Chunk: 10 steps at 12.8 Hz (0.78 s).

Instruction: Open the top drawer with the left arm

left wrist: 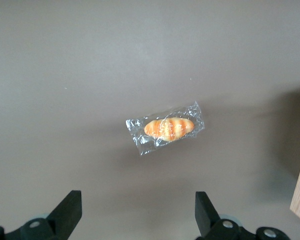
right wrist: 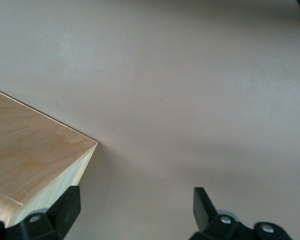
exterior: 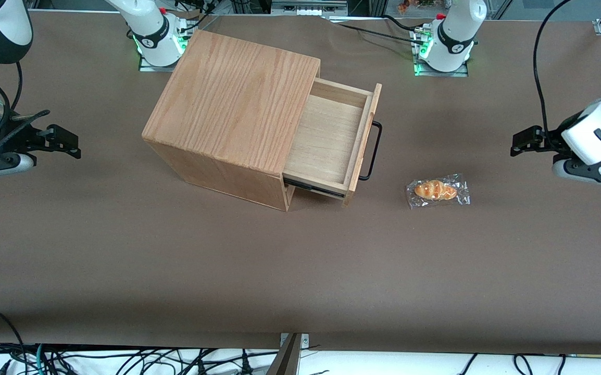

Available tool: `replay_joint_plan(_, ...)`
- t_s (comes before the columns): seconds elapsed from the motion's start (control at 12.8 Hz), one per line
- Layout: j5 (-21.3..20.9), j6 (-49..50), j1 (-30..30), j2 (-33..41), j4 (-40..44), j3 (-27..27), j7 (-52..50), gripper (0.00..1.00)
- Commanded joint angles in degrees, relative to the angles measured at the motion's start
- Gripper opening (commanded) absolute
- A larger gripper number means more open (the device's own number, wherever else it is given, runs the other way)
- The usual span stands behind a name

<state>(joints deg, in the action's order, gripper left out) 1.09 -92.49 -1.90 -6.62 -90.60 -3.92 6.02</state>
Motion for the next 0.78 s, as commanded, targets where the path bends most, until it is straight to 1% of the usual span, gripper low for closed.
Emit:
replay_joint_plan(0.0, -1.18, -3.66, 3.22, 6.00, -6.42, 3.13, -1.45, 1.00)
replay_joint_plan(0.16, -1.09, -1.99, 3.04, 6.89, -5.91, 2.43, -1.37, 1.00)
replay_joint_plan(0.31, 0.40, -1.99, 3.04, 6.62, -5.64, 2.43, -1.37, 1.00)
replay_joint_plan(0.71, 0.58, -1.64, 2.69, 6.71, -5.64, 2.43, -1.37, 1.00)
